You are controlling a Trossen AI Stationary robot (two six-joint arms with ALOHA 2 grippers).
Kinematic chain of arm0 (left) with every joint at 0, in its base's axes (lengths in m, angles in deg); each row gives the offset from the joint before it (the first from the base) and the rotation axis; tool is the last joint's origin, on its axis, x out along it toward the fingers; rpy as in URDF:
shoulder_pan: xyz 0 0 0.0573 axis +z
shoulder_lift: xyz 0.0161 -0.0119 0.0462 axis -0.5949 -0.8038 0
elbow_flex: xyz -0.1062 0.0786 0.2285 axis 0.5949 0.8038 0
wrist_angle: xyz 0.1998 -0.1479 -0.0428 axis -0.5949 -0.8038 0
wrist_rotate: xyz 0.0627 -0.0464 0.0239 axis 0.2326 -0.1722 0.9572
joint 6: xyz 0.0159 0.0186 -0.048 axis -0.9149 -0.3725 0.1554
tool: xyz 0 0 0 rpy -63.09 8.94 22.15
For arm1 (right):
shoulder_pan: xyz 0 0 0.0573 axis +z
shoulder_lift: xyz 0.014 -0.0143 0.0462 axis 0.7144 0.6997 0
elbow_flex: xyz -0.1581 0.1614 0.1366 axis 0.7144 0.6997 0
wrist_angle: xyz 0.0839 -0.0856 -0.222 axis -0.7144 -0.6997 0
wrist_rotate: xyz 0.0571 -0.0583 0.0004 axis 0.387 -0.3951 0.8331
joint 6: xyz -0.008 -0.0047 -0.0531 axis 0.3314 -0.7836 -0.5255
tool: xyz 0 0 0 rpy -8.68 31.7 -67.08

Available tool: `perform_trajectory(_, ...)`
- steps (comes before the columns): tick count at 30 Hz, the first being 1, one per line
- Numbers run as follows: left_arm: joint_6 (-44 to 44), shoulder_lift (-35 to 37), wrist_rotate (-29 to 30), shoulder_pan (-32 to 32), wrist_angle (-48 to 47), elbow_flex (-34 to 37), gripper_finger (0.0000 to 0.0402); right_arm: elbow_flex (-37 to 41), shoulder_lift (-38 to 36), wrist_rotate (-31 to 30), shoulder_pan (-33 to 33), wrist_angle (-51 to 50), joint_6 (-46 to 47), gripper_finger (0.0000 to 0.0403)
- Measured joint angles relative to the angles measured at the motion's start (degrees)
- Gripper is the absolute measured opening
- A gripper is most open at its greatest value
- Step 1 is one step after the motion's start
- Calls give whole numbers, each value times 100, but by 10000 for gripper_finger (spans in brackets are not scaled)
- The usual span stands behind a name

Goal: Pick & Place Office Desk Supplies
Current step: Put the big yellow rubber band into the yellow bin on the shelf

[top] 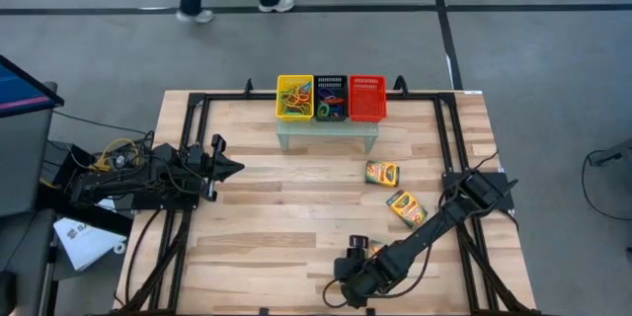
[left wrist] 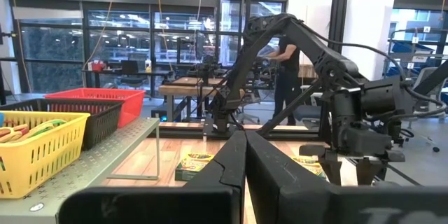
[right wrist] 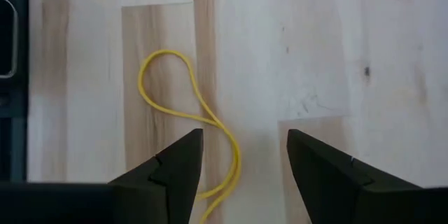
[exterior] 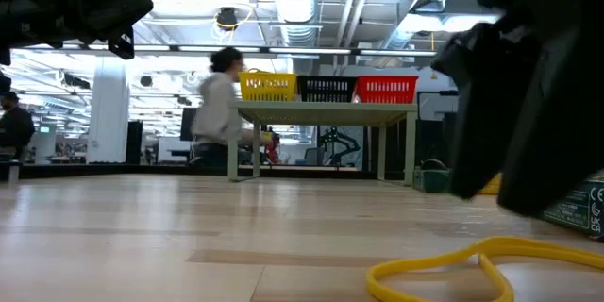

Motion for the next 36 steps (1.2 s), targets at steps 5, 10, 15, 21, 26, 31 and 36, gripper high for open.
perform_trajectory(5,0,0,0,0,0,0,0,308,4,-13,75,255,172,204)
perform_trajectory(10,0,0,0,0,1,0,0,558,-24,-46,107,391,305,186)
perform_trajectory(15,0,0,2,2,0,0,0,687,-33,-286,121,375,557,126)
perform_trajectory(21,0,0,0,1,0,1,0,702,-31,-293,117,295,505,12)
perform_trajectory(26,0,0,0,0,0,0,0,707,-23,-525,119,298,567,3)
perform_trajectory(31,0,0,1,0,2,2,0,571,-25,-587,115,230,565,1)
perform_trajectory(36,0,0,0,0,0,1,0,350,-93,-841,82,107,280,1)
